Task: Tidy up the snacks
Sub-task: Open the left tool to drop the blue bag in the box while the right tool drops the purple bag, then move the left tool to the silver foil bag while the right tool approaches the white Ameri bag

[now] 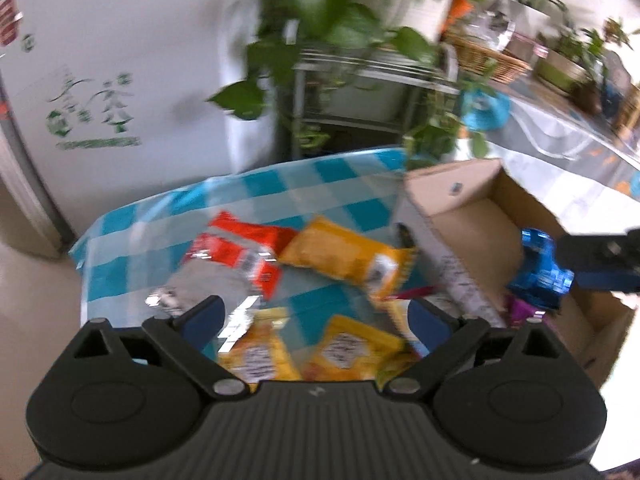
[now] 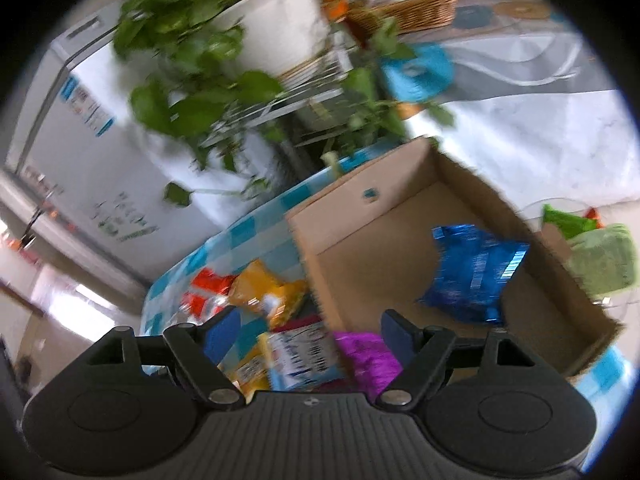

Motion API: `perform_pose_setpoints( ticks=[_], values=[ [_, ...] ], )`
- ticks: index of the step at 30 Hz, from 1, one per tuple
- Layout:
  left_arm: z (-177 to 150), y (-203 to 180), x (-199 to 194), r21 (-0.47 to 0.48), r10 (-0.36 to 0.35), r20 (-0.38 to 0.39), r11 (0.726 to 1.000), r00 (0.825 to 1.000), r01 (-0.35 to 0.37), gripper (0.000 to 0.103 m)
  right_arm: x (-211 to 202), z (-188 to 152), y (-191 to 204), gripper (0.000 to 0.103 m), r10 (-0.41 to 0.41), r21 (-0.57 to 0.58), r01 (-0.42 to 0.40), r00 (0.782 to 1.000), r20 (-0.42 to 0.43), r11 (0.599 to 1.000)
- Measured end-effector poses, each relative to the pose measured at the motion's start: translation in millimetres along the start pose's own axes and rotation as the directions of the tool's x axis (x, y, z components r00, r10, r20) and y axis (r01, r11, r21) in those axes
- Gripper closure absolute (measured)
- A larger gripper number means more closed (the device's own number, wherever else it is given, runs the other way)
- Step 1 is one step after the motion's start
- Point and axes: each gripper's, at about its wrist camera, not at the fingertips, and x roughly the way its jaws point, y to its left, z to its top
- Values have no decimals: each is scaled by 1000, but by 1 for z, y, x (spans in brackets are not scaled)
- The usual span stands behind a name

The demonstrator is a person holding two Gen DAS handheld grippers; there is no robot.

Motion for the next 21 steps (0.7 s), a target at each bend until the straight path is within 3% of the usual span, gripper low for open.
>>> perform_pose_setpoints(
  ticks=[7,10,21],
  values=[
    [-19,29,8,10,4,-21,1000,1000,-4,5,26,-11,18,20,138,23,-136,984,-109,990],
    [-26,42,17,-34,12,-46,999,999,-13,5,39,-16,24,20,166,60,-158,975,-149,986],
    [-4,92,30,-152,54,-34,987,998,-58,5,72,-22,39,20,56,93,-39,981,-184,995]
  ],
)
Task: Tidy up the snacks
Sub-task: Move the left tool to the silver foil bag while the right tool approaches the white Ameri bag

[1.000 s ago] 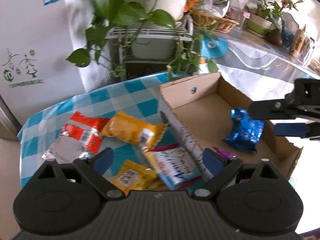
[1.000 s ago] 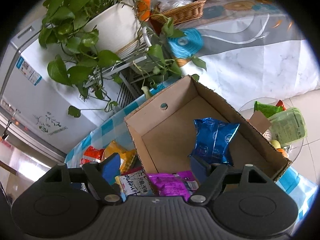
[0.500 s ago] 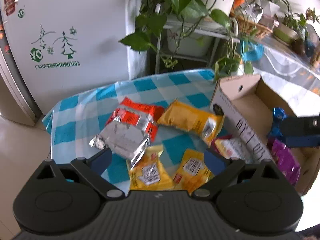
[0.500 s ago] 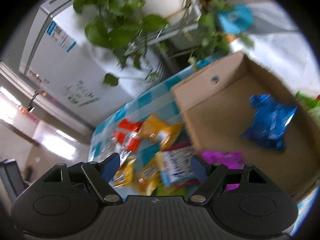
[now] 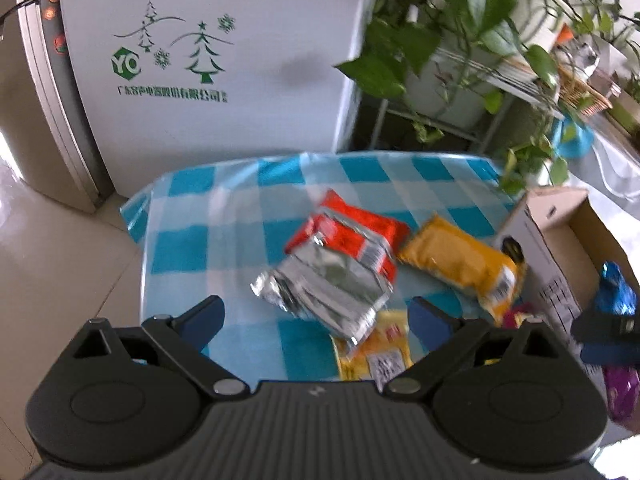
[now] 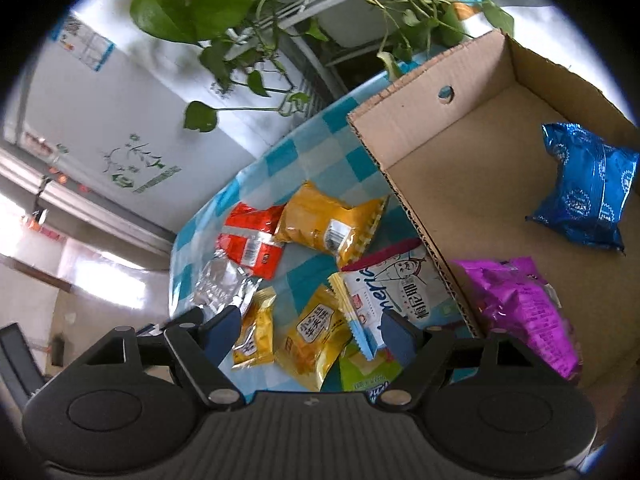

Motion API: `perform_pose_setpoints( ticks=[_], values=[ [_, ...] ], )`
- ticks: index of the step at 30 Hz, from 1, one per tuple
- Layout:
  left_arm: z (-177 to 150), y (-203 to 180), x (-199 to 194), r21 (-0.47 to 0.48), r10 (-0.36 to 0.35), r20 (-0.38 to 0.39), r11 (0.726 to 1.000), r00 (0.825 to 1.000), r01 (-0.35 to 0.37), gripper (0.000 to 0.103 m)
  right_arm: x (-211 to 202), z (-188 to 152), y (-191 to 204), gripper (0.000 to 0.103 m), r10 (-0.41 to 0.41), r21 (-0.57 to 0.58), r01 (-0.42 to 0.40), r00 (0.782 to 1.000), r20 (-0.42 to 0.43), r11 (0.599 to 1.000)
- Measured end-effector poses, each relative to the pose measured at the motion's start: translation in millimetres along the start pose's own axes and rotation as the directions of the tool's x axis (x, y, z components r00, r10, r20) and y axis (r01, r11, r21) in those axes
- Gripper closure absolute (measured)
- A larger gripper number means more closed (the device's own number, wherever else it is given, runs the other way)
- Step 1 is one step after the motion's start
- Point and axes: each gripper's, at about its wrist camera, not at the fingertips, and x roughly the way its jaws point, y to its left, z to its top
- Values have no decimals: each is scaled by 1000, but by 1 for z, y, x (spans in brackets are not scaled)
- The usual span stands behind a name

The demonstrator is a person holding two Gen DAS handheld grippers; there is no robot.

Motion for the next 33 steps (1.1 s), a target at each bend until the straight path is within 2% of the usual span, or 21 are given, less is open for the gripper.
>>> perform_pose_setpoints(
  ticks=[4,9,12,16,22,26,30,33],
  values=[
    [12,0,14,24,-26,11,999,1000,26,5,9,0,2,20,-35,49,35,999,-4,998],
    [20,-10,37,82,-25,-26,996,999,27,5,17,-1,3,19,-77,113,78,997,-12,990],
    [22,-8,50,52,-19,-43,998,999,21,5,23,-2,2,16,-89,171,91,996,-23,981],
    [27,-5,63,1,-1,-56,1000,998,1,5,32,-3,1,15,-145,232,144,989,-14,962],
    [29,-8,79,-14,40,-78,999,996,-41,5,47,-4,3,12,-253,301,230,967,39,925],
    [25,-10,89,15,60,-105,998,993,-58,5,53,-5,4,11,-331,348,281,939,92,894],
    [19,-5,92,-3,56,-149,998,987,-57,5,61,-7,12,21,-392,288,348,913,112,892],
    [17,0,90,8,73,-159,997,985,-73,5,63,-9,15,32,-409,251,369,904,129,895]
  ],
)
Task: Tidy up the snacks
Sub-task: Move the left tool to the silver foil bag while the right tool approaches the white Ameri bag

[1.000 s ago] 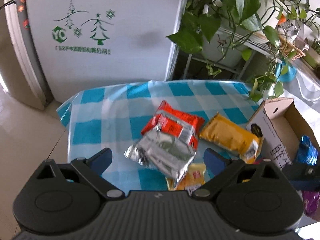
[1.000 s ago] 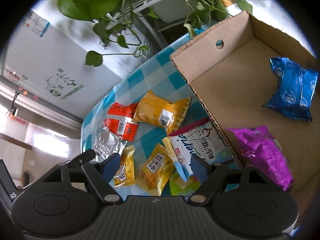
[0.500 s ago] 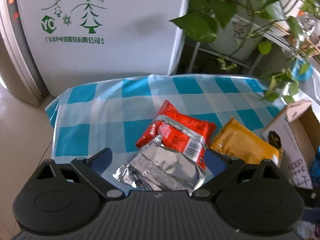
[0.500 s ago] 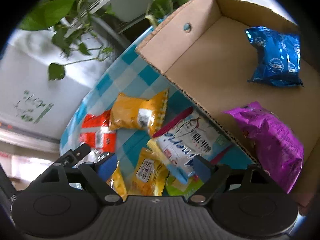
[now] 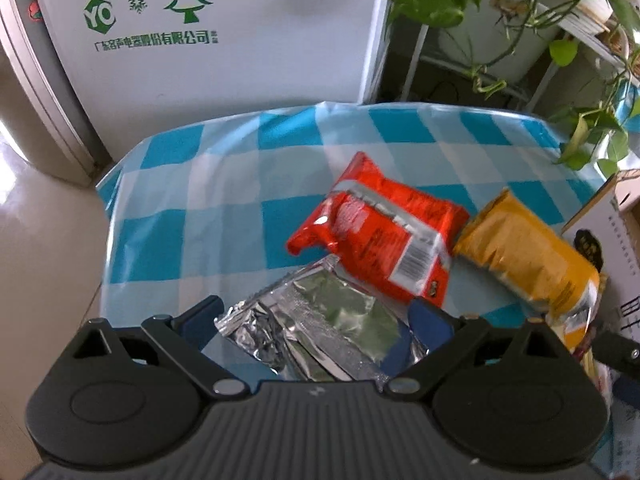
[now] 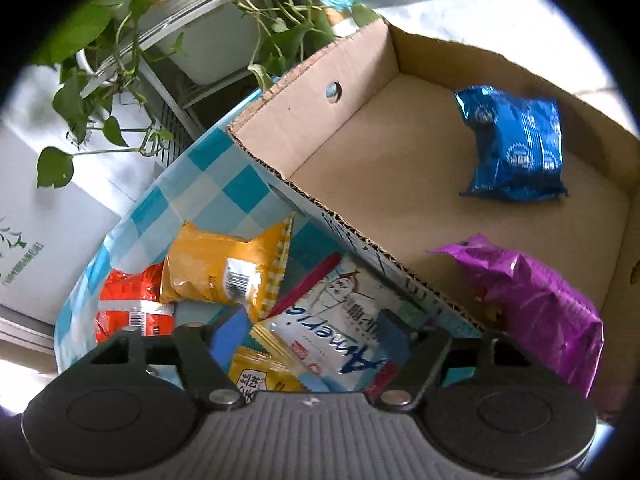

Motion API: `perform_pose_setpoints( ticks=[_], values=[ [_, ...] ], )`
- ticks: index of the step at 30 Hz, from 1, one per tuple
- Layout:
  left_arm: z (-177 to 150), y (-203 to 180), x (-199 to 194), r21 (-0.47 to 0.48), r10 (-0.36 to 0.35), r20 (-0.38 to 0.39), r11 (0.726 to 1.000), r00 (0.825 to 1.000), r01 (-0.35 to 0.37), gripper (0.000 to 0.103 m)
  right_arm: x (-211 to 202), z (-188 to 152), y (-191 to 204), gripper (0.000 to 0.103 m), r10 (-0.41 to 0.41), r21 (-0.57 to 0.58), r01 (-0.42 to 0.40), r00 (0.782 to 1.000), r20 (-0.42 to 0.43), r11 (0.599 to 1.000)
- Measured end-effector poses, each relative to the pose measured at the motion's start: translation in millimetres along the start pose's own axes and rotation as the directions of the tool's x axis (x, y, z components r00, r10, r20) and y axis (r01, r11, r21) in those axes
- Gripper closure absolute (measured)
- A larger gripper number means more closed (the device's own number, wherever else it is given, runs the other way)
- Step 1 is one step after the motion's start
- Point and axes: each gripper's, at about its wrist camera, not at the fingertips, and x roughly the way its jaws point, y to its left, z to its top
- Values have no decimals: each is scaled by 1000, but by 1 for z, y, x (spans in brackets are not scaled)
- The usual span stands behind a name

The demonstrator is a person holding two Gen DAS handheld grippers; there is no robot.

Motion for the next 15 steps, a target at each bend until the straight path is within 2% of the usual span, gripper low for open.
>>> perform_pose_setpoints(
  ticks=[4,10,12,15],
  values=[
    [-1,11,-4,-15,-5,-8,1000,1000,5,6,1,-2,4,40,13,-66,-12,1000,12,998],
    [-4,30,-10,-45,-27,-24,999,999,26,6,0,-11,17,40,114,-211,-118,993,-30,970],
    [-6,34,-11,-41,-32,-29,999,999,31,6,-1,-12,24,40,177,-253,-189,982,-69,949],
    [-9,40,-15,-39,-45,-33,998,998,44,6,1,-12,27,40,276,-250,-315,944,-179,916]
  ],
)
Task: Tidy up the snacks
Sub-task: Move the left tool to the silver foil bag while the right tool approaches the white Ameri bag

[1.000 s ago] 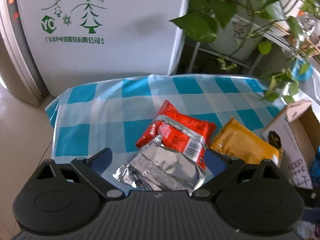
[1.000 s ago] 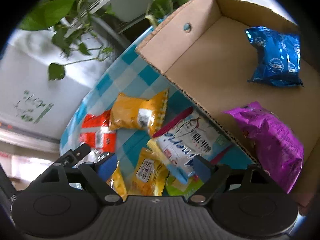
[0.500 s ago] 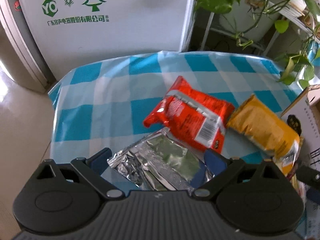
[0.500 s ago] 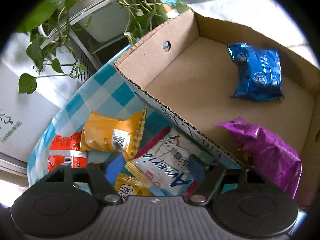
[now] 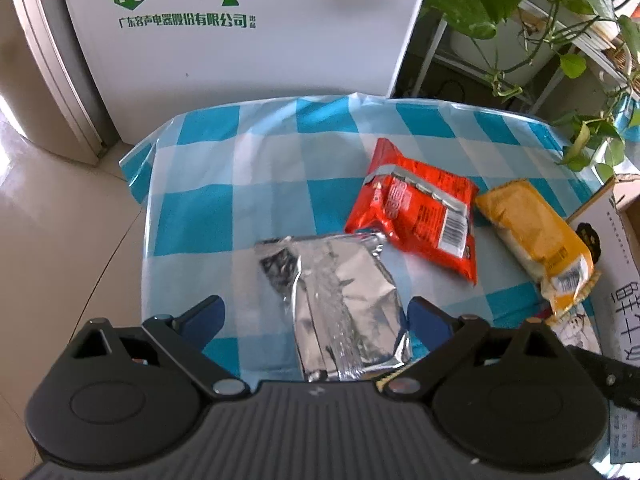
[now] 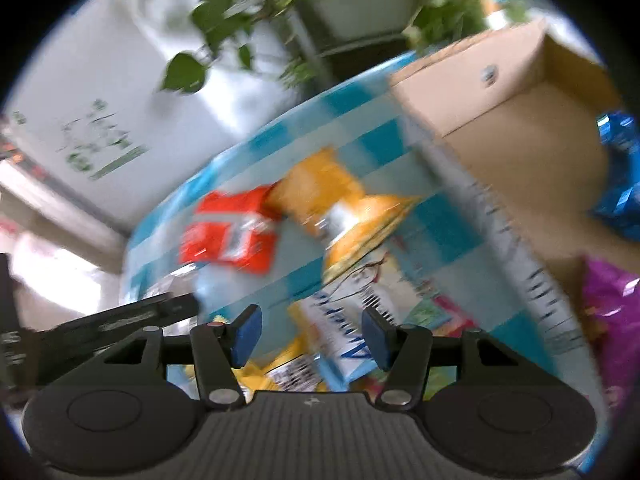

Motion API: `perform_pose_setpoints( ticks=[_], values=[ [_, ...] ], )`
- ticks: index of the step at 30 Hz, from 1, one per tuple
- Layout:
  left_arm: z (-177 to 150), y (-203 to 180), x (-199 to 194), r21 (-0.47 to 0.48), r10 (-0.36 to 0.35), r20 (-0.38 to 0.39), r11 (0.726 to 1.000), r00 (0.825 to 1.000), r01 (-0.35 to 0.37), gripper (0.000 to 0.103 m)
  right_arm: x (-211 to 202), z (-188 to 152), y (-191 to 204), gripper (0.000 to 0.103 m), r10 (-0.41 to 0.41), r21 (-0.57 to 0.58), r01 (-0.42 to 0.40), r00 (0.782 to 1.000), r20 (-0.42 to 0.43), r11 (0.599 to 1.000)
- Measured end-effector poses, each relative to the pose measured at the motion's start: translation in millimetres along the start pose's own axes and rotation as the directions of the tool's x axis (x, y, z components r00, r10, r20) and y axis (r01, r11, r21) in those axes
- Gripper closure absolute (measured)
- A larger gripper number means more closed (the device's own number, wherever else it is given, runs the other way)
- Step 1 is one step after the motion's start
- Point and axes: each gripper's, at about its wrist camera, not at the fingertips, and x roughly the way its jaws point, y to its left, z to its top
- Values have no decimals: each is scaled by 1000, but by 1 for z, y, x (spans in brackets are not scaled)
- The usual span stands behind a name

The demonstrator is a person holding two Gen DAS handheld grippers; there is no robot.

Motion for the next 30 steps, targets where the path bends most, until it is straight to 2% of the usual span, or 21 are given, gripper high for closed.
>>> perform_pose_setpoints(
  ticks=[2,6,8,11,16,20,22,27,30],
  values=[
    [-1,5,-6,-15,-15,16,1000,1000,15,6,-1,4,-3,40,35,30,-34,999,-20,999],
    [2,11,-18,-23,-51,50,998,997,52,6,-11,14,-12,38,19,59,-20,1000,17,998],
    [5,14,-19,-41,-64,54,997,996,67,6,-15,16,-16,38,-16,57,14,999,33,998],
    [6,15,-14,-66,-86,38,994,996,89,6,-14,15,-15,31,-89,38,87,995,49,995],
    [5,7,-5,-37,-93,15,995,996,93,5,-1,12,-21,24,-150,52,148,988,33,988],
    [1,-3,0,24,-79,14,997,997,78,5,5,10,-20,17,-146,40,146,989,12,989],
    [-2,-11,8,74,-50,1,996,999,50,5,6,9,-18,15,-145,25,145,989,11,989],
    [-7,-16,18,113,17,-12,993,1000,-16,4,9,7,-10,10,-119,-23,119,993,-9,993],
    [-9,-15,18,124,13,-11,992,1000,-11,4,10,4,-3,10,-136,-79,135,991,-11,988]
  ],
)
